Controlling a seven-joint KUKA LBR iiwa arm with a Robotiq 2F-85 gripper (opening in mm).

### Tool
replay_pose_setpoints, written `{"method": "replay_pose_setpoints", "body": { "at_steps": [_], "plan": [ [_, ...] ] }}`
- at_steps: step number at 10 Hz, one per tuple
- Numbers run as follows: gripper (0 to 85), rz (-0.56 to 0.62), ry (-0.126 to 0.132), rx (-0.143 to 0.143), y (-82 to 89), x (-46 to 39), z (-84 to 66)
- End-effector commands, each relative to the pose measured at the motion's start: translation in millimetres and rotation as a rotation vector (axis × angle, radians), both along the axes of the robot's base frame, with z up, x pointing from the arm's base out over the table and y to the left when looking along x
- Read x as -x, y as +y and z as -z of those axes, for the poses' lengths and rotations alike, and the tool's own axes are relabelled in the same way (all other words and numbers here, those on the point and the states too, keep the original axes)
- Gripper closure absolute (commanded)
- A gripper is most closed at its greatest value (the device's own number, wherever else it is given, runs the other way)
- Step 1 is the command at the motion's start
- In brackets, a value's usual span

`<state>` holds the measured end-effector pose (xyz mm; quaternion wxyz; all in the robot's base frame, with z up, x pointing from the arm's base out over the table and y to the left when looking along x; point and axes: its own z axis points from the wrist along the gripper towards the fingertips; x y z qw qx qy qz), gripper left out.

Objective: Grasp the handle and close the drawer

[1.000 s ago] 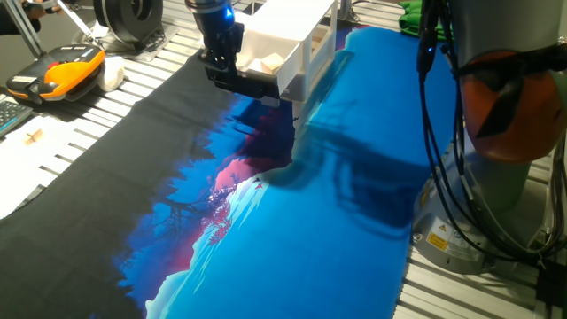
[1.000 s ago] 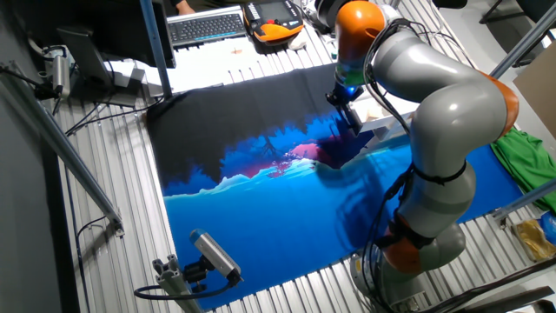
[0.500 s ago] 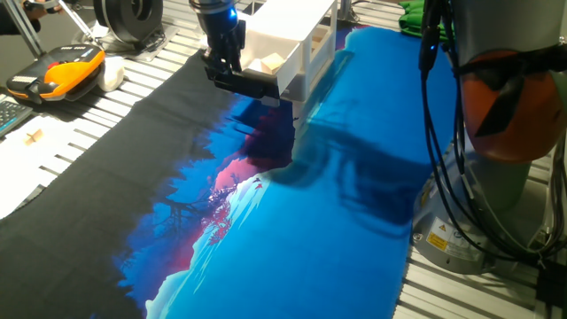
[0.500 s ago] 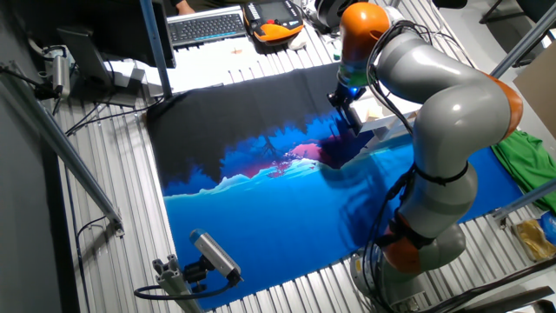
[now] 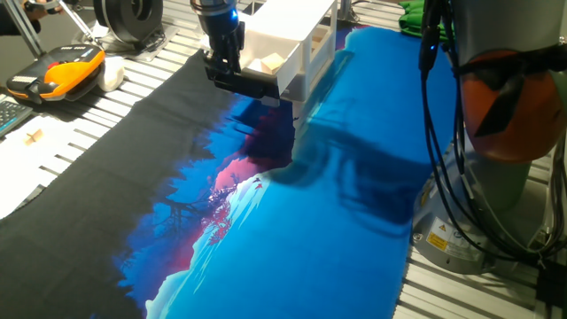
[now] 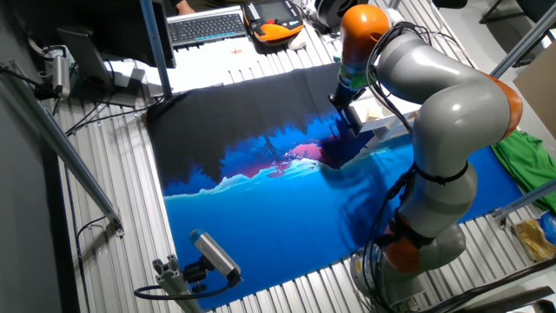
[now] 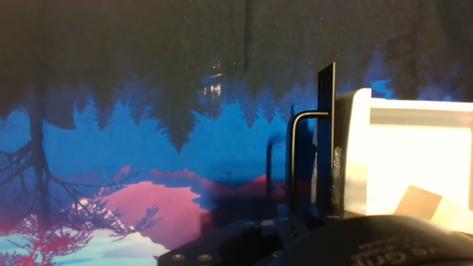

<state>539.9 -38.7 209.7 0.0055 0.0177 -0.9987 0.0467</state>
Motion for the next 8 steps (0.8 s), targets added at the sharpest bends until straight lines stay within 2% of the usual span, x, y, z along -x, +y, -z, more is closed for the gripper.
{"method": "replay_pose_setpoints", "body": {
  "at_steps": [1,4,5,8],
  "plan": [
    [68.0,0.001,0.001,0.000,-0.2,-0.6,1.2],
    [68.0,0.000,-0.001,0.011,-0.7,-1.3,2.9],
    [51.0,-0.001,-0.002,0.011,-0.9,-1.6,3.9],
    [51.0,0.007,-0.009,0.012,-0.7,-2.3,5.6]
  ]
}}
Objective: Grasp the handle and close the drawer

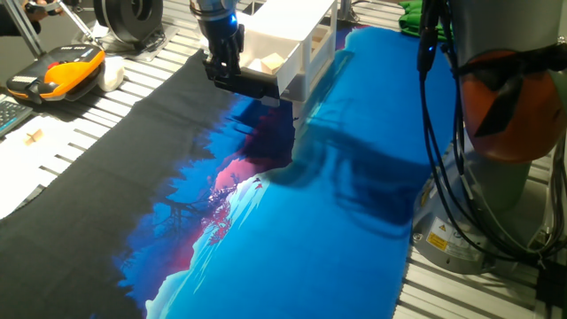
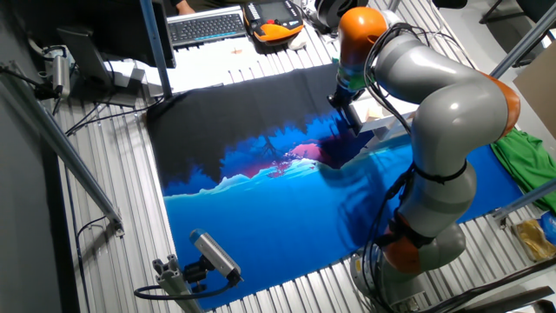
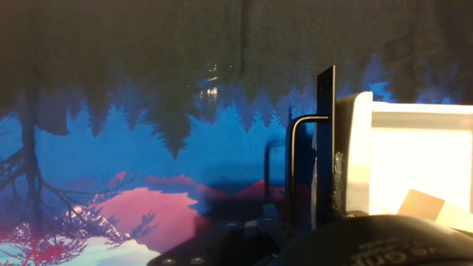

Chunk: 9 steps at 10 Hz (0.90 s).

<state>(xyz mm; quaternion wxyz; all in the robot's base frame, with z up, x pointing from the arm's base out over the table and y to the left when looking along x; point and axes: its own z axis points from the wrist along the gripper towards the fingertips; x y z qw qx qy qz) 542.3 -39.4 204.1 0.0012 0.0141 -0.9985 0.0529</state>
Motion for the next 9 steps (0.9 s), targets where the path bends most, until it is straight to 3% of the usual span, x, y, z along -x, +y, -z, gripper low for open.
{"method": "replay_pose_setpoints", "body": {
  "at_steps": [1,9],
  "plan": [
    [51.0,0.000,0.000,0.000,0.2,-0.4,0.8],
    [51.0,0.009,-0.015,-0.002,0.9,-4.8,14.9]
  ]
}}
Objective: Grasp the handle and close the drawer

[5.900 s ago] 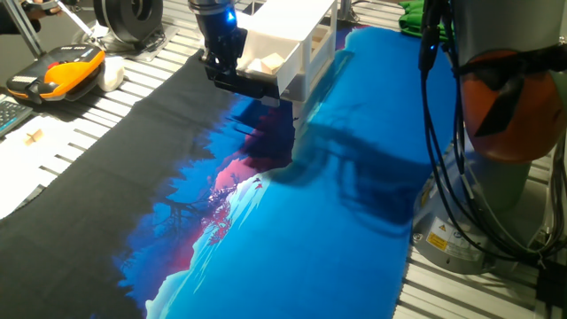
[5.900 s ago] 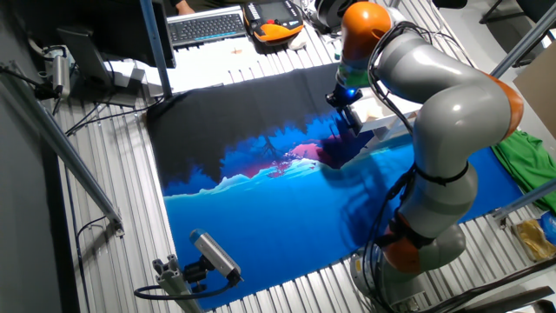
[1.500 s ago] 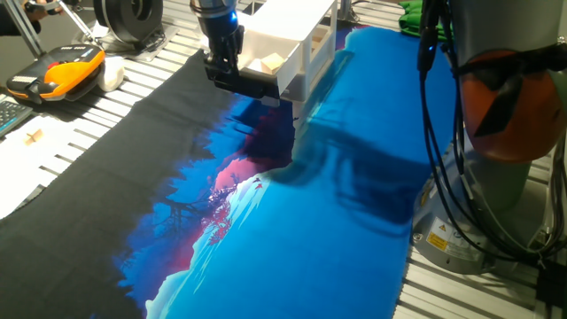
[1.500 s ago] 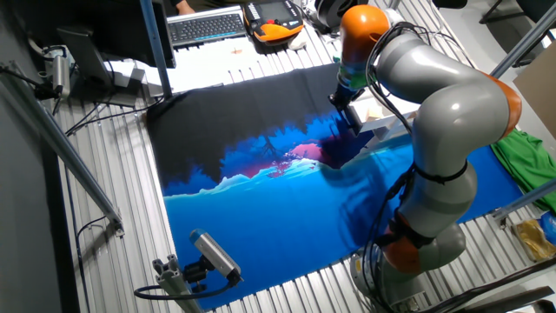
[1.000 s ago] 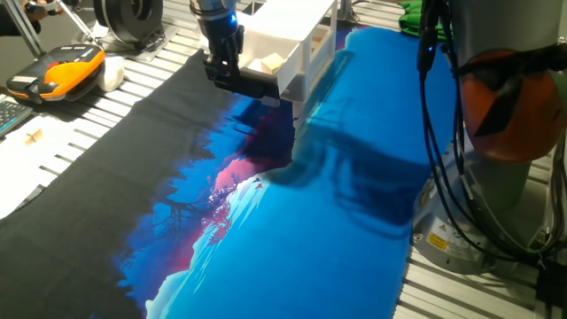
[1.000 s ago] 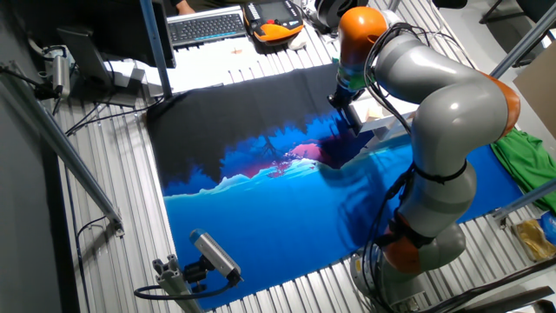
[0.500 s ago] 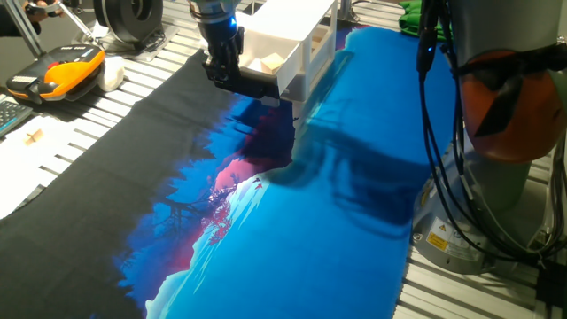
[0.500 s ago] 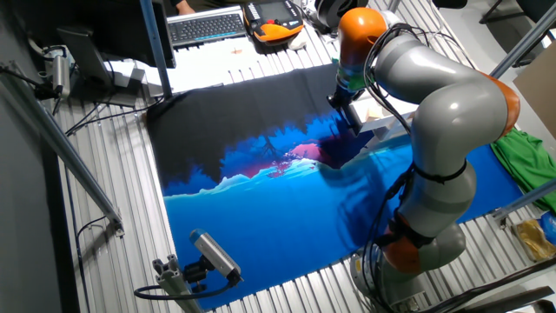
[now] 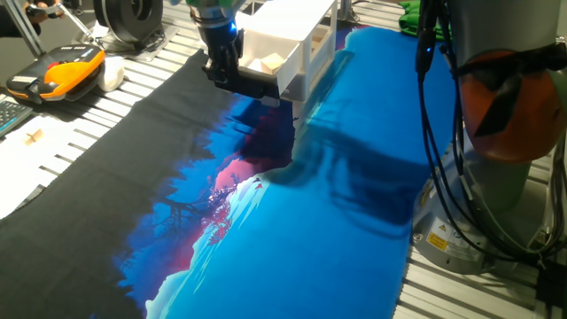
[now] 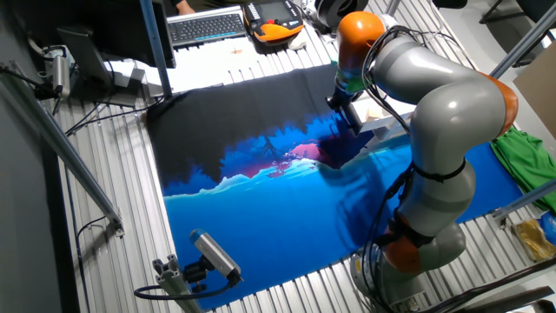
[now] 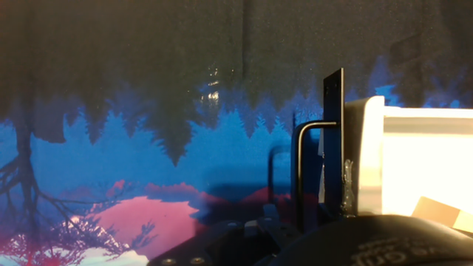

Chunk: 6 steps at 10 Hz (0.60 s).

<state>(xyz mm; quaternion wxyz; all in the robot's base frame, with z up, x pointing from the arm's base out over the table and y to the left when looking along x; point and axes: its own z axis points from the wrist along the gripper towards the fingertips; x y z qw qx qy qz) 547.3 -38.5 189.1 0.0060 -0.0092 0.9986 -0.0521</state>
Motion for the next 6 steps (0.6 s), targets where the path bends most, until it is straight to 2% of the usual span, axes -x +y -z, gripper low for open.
{"method": "replay_pose_setpoints", "body": {
  "at_steps": [1,5,6],
  "plan": [
    [51.0,0.002,0.000,0.000,0.0,-0.5,1.3],
    [51.0,0.002,-0.005,-0.002,-0.4,-2.4,6.0],
    [68.0,0.001,-0.005,-0.003,-0.5,-2.5,6.5]
  ]
}}
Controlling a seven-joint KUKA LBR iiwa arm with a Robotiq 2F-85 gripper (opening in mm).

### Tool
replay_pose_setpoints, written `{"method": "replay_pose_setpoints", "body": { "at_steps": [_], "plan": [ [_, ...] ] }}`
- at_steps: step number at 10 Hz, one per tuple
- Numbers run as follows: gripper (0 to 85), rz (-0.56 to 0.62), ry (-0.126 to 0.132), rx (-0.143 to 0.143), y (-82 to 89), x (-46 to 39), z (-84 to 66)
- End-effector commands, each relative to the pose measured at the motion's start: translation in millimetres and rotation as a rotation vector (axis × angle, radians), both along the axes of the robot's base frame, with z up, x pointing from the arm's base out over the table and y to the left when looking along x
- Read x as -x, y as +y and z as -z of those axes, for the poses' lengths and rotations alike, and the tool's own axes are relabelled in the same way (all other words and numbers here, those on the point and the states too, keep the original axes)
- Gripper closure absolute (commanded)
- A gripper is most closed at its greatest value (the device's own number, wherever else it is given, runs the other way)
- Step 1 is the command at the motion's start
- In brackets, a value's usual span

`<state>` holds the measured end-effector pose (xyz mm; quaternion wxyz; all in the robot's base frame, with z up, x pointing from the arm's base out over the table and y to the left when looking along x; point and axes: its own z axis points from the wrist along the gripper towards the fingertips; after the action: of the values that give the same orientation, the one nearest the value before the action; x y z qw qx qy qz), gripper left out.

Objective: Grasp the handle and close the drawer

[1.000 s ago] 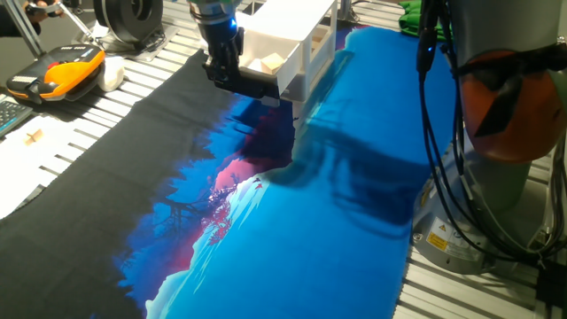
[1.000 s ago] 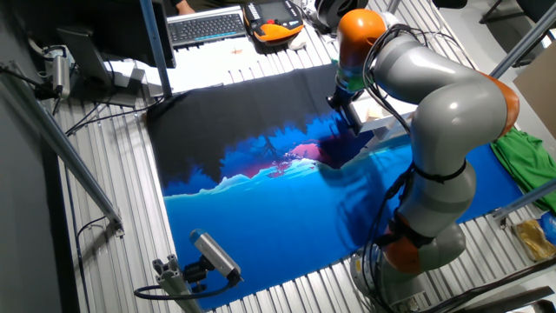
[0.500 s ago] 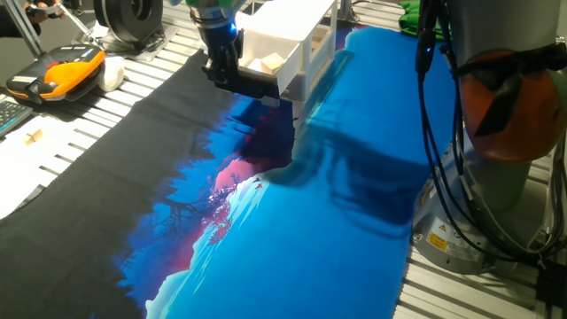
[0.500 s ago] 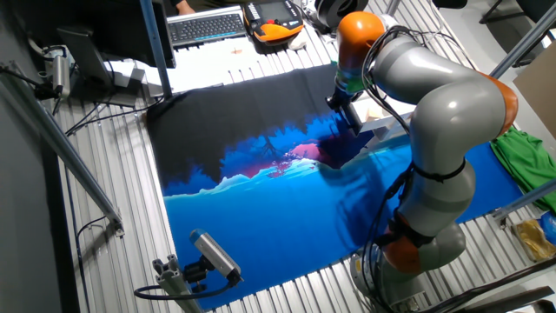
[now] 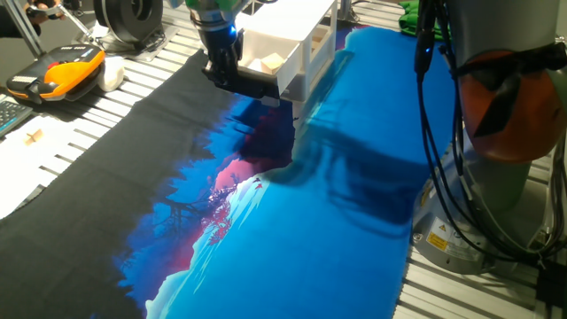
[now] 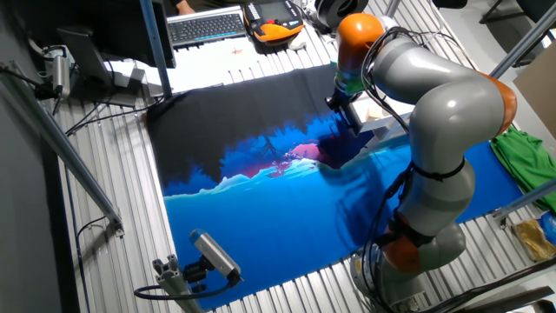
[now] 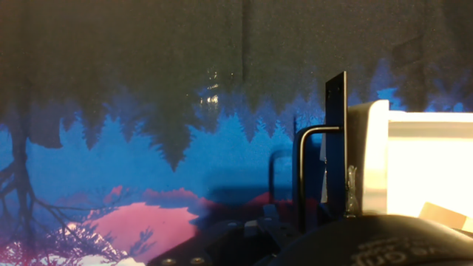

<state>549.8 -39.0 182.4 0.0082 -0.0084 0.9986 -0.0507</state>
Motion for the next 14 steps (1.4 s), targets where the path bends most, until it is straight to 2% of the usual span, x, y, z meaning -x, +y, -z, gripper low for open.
{"method": "replay_pose_setpoints", "body": {
  "at_steps": [1,4,5,14],
  "plan": [
    [68.0,0.000,0.000,0.001,-0.1,-0.4,0.6],
    [68.0,-0.001,0.001,0.004,-1.0,-0.6,2.0],
    [51.0,0.000,0.001,0.010,-1.1,-0.3,1.4],
    [51.0,0.000,-0.011,0.002,-4.2,-2.1,10.3]
  ]
}}
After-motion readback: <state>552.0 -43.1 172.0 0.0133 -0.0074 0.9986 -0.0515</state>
